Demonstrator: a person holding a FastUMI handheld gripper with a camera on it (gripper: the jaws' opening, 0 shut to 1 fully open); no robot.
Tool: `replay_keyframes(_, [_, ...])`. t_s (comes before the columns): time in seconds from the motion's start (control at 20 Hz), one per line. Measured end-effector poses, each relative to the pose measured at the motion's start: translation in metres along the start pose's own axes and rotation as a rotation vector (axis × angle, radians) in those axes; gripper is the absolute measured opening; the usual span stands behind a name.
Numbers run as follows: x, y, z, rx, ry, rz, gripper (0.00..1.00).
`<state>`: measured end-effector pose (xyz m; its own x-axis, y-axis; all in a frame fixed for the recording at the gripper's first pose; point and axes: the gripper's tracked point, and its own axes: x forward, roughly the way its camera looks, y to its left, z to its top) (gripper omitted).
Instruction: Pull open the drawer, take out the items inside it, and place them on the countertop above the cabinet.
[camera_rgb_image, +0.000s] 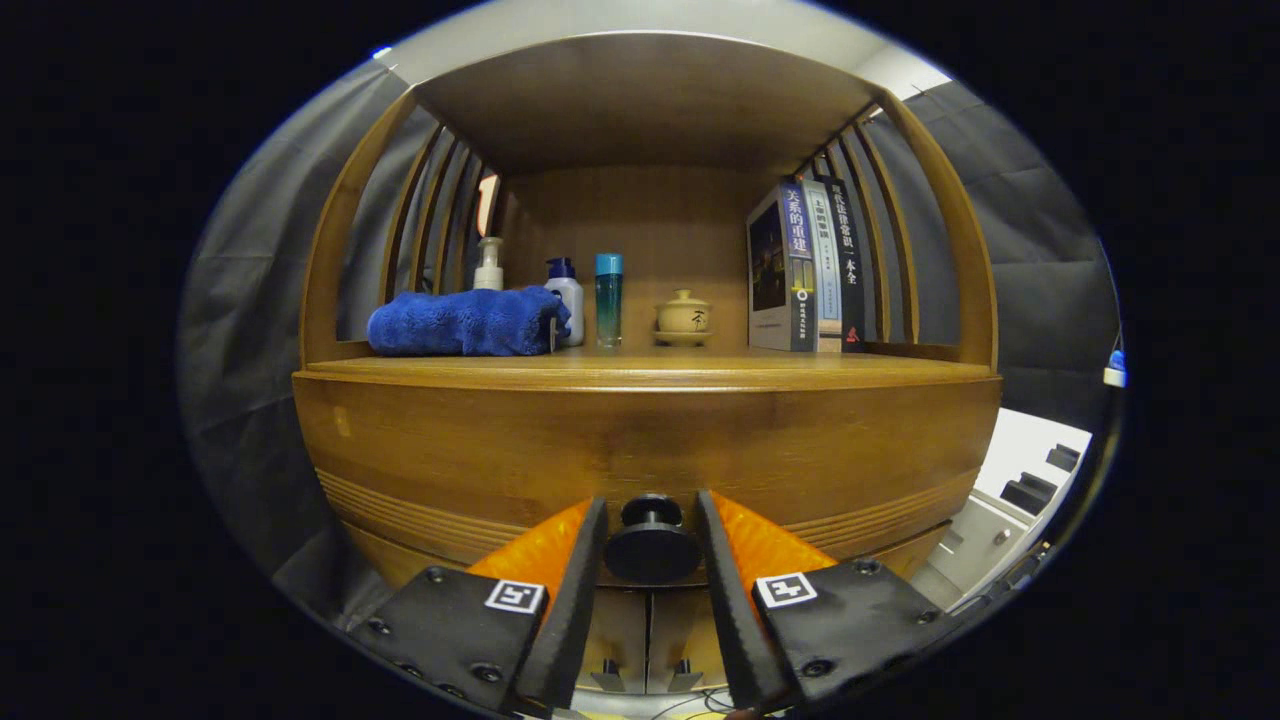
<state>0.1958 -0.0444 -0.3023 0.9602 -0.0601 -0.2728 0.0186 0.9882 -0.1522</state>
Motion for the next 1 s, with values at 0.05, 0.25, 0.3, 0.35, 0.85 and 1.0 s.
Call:
replay_keyframes(0.05, [0.0,-0.001,-0.001,-0.008,0.002,-0.01,0.66])
replay_keyframes(0.25, [0.001,-0.004,-0.004,0.028,0.0,-0.02,0.57])
replay_keyframes(0.3, [0.0,-0.002,-0.005,0.034,-0.002,-0.02,0.55])
replay_keyframes(0.35, [0.001,0.0,-0.003,0.029,-0.005,-0.018,0.53])
replay_keyframes(0.85, [-0.002,-0.004,-0.004,-0.008,-0.023,-0.027,0.39])
replay_keyframes(1.0, [-0.024,-0.004,-0.005,-0.009,-0.035,-0.029,0.39])
